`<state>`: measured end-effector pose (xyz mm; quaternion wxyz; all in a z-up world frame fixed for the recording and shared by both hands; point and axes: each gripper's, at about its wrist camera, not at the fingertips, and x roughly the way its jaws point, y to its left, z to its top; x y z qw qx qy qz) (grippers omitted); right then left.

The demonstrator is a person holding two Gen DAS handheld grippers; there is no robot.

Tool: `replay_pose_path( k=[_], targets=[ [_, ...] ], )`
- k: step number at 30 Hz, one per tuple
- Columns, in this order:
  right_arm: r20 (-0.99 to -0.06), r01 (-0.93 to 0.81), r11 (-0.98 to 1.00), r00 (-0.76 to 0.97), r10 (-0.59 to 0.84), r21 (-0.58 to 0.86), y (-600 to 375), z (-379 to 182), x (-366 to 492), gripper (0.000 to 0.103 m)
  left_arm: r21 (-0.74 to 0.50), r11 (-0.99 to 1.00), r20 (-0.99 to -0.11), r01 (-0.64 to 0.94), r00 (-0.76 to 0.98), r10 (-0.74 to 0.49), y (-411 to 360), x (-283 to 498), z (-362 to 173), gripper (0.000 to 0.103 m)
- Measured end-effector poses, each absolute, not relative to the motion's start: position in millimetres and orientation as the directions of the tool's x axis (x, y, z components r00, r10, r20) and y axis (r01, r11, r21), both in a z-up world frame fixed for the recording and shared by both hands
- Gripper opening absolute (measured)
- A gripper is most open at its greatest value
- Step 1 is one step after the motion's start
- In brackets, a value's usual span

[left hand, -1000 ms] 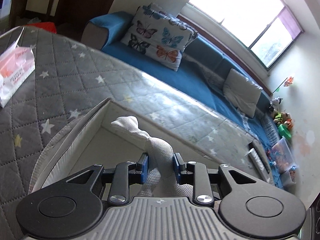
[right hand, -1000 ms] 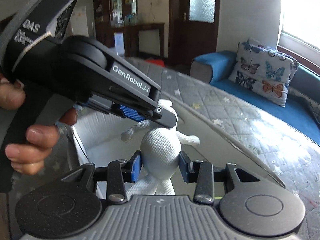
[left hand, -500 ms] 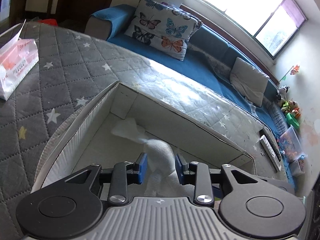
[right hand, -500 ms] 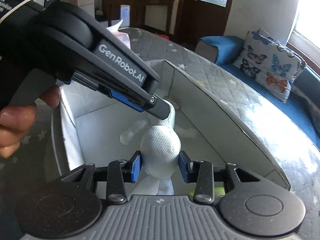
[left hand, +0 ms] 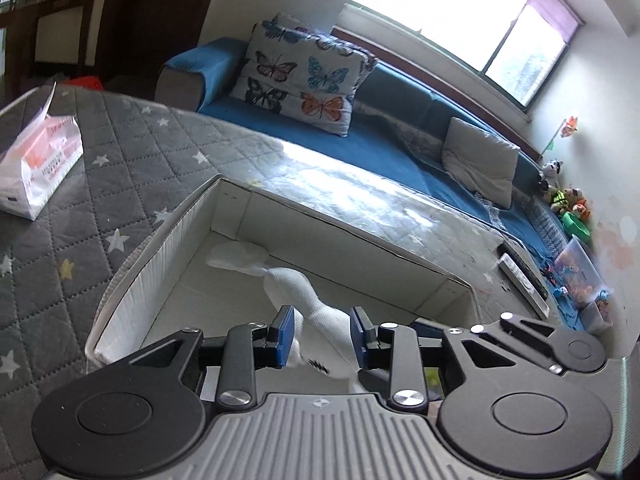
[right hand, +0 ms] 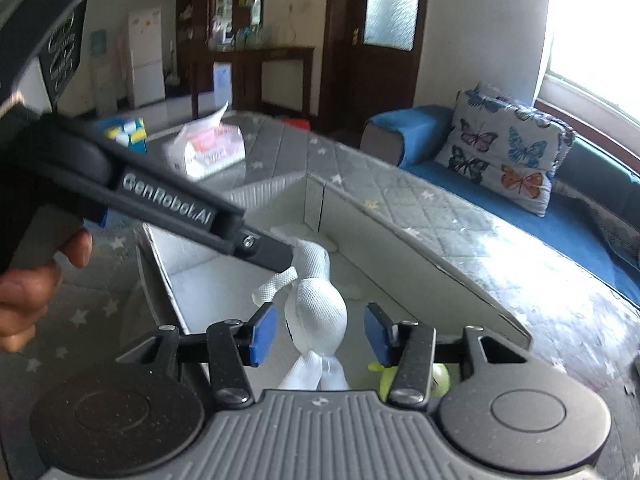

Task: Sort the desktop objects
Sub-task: 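Carry the white rabbit into the grey box and release it, then grasp the peanut-shaped toy with the left gripper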

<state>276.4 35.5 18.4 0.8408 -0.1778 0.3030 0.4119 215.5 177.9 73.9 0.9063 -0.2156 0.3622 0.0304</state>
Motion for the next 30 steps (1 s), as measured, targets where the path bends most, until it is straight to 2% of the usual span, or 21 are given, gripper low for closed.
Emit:
replay_pose_path(
  k=[13, 30],
  targets=[
    [-0.596, -0.769, 0.639, 0.519, 0.613, -0.012, -28.0, 35.8, 215.2, 0.055, -0.348, 0.923, -0.647, -0.161, 0.754, -0.113, 146.9, 155.7, 79.1, 0.033],
    [-0.587, -0.672, 0.739, 0.579, 0.565, 0.049, -97.4, 8.5, 150.4, 0.055, -0.373, 0.922, -0.653, -0.104, 0.736, -0.181, 103.4, 103.5, 58.3, 0.033]
  ],
)
